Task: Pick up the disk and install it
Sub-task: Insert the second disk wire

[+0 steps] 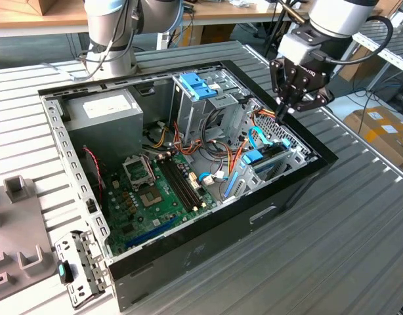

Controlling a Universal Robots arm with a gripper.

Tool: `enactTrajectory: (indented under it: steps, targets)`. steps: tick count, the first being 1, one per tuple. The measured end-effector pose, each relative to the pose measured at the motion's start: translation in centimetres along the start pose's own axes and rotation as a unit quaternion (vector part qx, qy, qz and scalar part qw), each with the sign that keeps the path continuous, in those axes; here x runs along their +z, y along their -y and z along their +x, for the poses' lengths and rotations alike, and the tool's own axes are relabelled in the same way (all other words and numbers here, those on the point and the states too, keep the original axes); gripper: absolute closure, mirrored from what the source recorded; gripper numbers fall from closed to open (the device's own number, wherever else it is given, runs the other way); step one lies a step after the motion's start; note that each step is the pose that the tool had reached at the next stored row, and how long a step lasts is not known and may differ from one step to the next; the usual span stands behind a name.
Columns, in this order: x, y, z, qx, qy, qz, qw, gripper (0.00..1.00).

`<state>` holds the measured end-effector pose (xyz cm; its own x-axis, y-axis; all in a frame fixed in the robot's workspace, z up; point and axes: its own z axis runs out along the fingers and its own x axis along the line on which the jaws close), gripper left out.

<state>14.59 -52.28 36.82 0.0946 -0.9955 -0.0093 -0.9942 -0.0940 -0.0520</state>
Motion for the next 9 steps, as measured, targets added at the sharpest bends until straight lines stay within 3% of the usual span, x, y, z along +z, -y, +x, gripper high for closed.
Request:
enactTrajectory:
  steps: [3, 9]
  targets:
    - [-0.01, -0.13, -0.02, 0.022, -0.0012, 0.0002, 0.99976, 0.84]
    - [0.0, -0.5, 0.09, 0.022, -0.0005, 0.0006, 0.99976, 0.84]
